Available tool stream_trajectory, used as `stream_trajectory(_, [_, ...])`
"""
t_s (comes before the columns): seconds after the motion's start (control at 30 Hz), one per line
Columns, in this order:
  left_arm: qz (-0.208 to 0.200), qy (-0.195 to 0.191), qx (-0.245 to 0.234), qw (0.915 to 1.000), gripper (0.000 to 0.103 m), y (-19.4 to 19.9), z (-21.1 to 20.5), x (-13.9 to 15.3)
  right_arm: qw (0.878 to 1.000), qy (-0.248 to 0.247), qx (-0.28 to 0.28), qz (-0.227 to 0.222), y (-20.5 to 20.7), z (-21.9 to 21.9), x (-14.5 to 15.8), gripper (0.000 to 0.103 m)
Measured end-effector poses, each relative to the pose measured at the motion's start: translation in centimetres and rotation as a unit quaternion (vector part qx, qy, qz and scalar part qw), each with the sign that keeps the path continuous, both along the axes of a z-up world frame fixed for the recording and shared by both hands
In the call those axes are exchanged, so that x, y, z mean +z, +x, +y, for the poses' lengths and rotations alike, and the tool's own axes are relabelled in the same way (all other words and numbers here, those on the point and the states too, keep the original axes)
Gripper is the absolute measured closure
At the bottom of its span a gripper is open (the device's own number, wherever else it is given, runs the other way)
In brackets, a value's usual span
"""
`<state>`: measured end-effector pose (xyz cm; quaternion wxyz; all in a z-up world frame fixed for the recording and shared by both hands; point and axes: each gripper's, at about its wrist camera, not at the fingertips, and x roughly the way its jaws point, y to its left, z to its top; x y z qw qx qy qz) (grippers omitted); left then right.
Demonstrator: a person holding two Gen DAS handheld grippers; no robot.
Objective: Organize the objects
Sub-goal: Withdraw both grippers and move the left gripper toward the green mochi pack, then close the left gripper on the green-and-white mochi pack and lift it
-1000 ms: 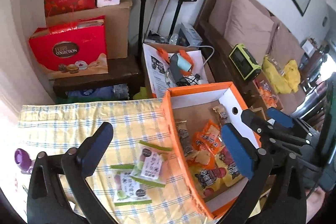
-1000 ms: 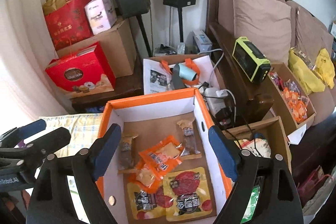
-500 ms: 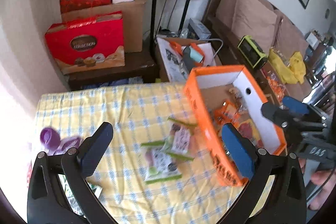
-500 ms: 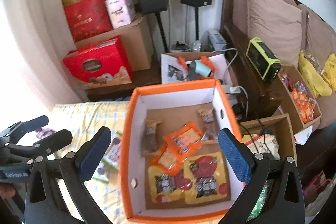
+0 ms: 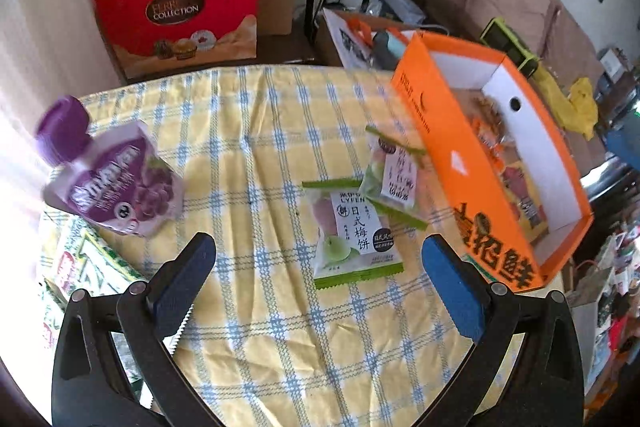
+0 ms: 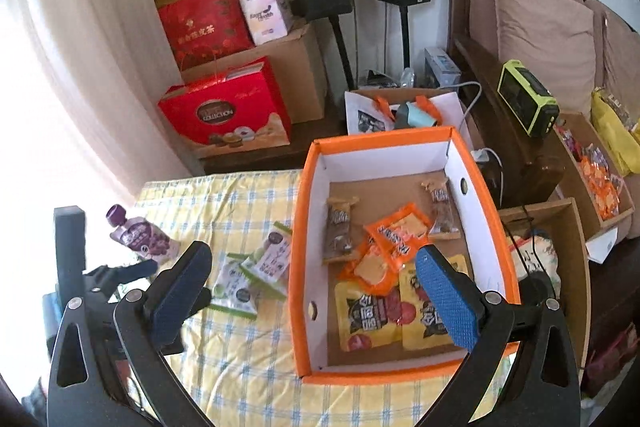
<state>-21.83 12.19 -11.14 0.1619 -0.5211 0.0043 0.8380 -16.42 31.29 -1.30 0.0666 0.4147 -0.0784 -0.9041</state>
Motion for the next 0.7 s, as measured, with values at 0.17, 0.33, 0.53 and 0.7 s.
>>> stream_trajectory(0.17, [-0.017, -0.021, 0.007, 0.9996, 0.000, -0.9, 1.4, -2.5, 1.000, -0.012, 0.003, -0.003, 0.3, 0.1, 0.3, 0.000])
stream_trajectory(0.33, [-0.014, -0.031, 0.021, 0.9992, 0.000, -1.4, 1.8, -3.8, 1.000, -0.009, 0.003, 0.000, 0.4, 0.1, 0.6, 0.000])
stream_trajectory(0.53, [-0.020, -0.013, 0.003, 0.9997, 0.033, -1.1, 2.4, -4.0, 1.000, -0.011, 0.007, -0.005, 0.1, -0.2, 0.4, 0.001])
stream_trajectory(0.7, [-0.024, -0.004, -0.010, 0.9996, 0.057, -0.8, 2.2, -3.6, 1.000, -0.015, 0.013, -0.016, -0.4, -0.8, -0.2, 0.002])
